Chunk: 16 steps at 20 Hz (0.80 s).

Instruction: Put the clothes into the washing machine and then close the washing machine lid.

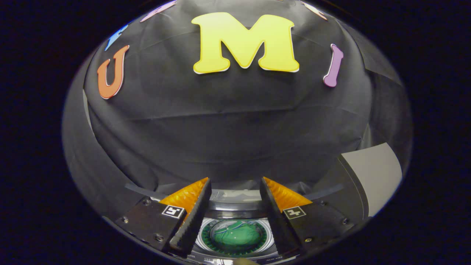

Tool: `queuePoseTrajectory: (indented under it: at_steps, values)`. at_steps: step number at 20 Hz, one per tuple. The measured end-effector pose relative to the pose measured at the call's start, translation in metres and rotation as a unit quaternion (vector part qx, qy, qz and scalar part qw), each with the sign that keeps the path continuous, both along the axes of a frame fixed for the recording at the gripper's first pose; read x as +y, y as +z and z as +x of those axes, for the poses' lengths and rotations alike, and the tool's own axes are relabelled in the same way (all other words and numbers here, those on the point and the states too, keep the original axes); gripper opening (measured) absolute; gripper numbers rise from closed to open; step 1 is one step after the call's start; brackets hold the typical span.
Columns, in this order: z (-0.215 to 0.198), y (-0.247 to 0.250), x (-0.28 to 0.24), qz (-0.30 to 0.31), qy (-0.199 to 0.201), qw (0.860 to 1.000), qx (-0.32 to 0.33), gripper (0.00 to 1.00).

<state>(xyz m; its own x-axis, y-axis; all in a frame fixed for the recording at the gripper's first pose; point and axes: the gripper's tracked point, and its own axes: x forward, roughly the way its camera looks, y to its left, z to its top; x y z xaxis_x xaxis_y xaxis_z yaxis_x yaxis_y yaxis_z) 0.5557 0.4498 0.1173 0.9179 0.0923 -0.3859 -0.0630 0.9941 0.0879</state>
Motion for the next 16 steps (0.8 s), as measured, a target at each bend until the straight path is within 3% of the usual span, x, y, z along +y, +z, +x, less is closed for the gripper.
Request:
queuePoseTrajectory:
  at_steps: [16]
  values:
    - [-0.077, -0.054, -0.004, -0.029, 0.026, 0.999, 0.019, 0.84]
